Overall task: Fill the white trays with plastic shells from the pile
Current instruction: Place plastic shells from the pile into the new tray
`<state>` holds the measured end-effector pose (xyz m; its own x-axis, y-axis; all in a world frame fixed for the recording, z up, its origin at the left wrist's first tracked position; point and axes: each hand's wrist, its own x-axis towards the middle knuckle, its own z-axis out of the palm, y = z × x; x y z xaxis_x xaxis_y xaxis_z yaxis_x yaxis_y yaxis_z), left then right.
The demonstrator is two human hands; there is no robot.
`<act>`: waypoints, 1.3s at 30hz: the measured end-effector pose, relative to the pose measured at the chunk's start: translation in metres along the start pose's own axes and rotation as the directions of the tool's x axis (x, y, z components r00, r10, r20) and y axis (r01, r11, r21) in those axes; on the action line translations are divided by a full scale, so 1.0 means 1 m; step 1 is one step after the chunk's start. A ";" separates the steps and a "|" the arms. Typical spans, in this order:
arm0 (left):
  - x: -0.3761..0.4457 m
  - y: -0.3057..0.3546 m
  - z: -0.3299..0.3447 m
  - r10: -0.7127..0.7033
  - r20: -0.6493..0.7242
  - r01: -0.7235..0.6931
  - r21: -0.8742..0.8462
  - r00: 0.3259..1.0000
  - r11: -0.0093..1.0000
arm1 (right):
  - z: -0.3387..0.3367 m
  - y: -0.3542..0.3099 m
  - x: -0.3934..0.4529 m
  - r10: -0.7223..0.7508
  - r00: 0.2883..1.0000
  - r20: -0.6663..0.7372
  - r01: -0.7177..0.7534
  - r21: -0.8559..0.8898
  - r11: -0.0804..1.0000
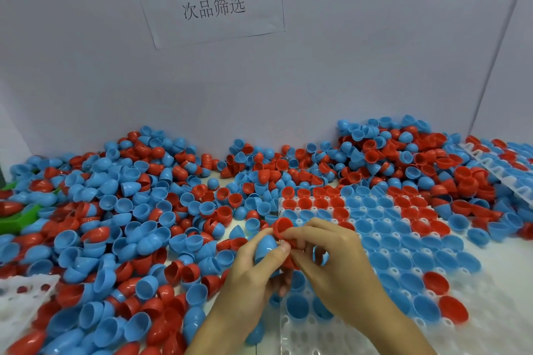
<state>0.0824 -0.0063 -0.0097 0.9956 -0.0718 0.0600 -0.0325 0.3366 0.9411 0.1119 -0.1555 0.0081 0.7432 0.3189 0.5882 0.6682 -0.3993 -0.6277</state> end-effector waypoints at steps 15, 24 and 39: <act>0.006 0.000 -0.008 0.096 -0.060 -0.098 -0.024 0.994 0.995 | -0.079 0.020 -0.004 0.269 0.961 -0.067 -0.274 -0.095 0.957; 0.005 -0.008 -0.002 0.089 -0.077 -0.087 0.027 0.993 0.996 | -0.179 0.032 -0.053 0.539 0.842 0.003 -0.493 -0.398 0.774; 0.001 0.001 0.005 -0.021 -0.062 0.009 -0.182 0.998 0.983 | -0.165 0.024 -0.055 0.731 0.650 0.205 -0.378 -0.748 0.546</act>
<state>0.0825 -0.0110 -0.0074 0.9996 -0.0209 0.0198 -0.0067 0.5007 0.8656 0.0817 -0.3242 0.0446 0.9793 0.0912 -0.1809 0.0575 -0.9813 -0.1837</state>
